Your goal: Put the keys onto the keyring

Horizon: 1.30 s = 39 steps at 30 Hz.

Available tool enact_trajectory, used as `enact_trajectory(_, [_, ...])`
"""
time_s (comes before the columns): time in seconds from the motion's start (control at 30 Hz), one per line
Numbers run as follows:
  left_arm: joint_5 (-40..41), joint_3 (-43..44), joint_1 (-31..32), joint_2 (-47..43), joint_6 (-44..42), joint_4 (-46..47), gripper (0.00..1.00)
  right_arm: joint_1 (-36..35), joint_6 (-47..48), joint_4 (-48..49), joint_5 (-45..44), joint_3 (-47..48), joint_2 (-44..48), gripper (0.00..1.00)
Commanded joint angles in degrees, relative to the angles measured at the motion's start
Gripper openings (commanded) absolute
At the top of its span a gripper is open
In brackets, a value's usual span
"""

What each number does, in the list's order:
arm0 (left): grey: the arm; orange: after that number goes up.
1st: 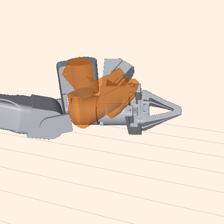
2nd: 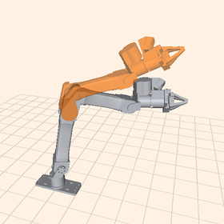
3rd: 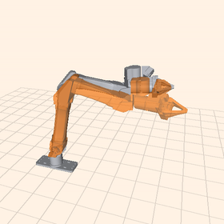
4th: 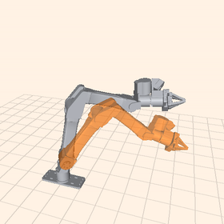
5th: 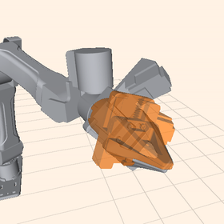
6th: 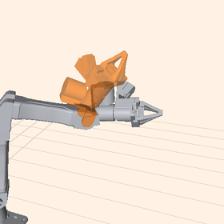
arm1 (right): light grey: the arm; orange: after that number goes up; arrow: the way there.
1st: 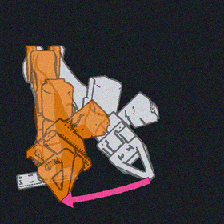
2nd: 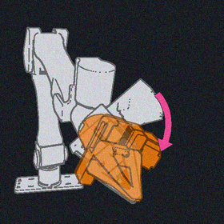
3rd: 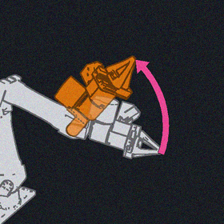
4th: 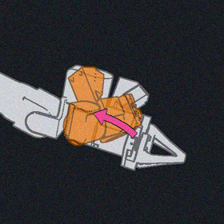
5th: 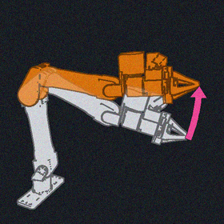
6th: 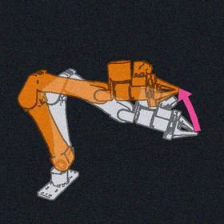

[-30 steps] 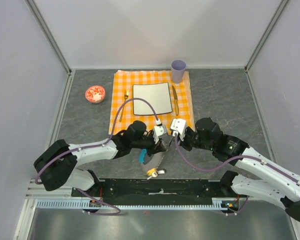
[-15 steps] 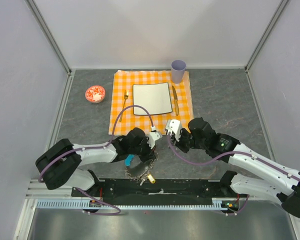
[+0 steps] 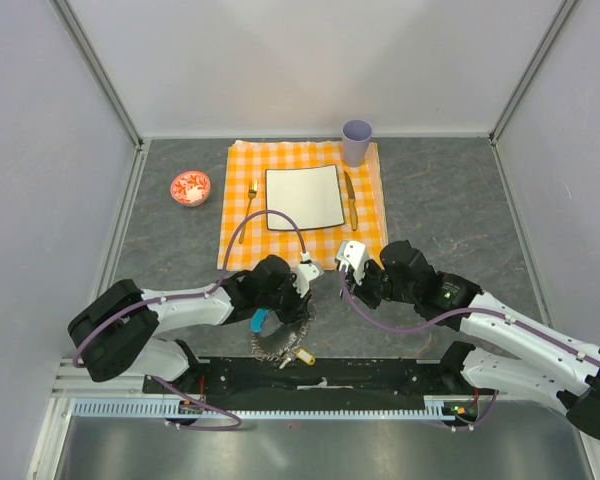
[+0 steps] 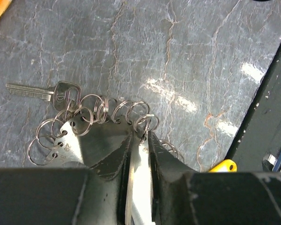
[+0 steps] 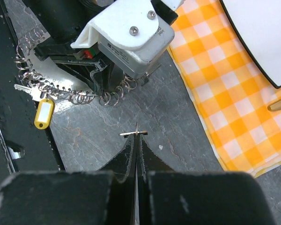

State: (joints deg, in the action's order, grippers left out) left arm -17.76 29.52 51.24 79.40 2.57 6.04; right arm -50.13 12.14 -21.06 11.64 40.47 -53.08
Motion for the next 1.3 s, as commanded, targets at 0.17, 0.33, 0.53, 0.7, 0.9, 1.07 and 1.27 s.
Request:
enact_trajectory(0.17, [-0.96,4.14,0.17,0.32,1.65,-3.93,0.24,0.12,-1.16,3.3,-0.04,-0.83,0.87,0.0])
enact_trajectory(0.33, [-2.63,5.81,0.08,1.64,1.12,-3.85,0.24,0.12,-1.24,3.22,0.05,-0.74,0.52,0.0])
enact_trajectory(0.53, [-3.77,7.66,0.08,3.74,-0.37,-5.43,0.24,0.03,-1.07,3.13,-0.21,-0.65,0.61,0.0])
enact_trajectory(0.7, [-5.35,8.19,0.08,4.72,0.07,-7.17,0.24,0.12,-0.98,3.22,-0.12,-0.65,0.61,0.0])
enact_trajectory(0.9, [-6.67,8.8,0.35,4.72,0.51,-9.55,0.24,0.12,-1.07,3.22,-0.13,-0.65,0.7,0.0])
enact_trajectory(1.07, [-6.94,9.24,0.44,5.06,0.42,-9.73,0.23,0.12,-1.07,3.22,0.05,-0.65,0.61,0.0])
enact_trajectory(1.27, [-5.54,9.94,0.44,5.86,0.25,-10.26,0.23,0.12,-0.98,3.3,0.23,-0.65,0.61,0.0])
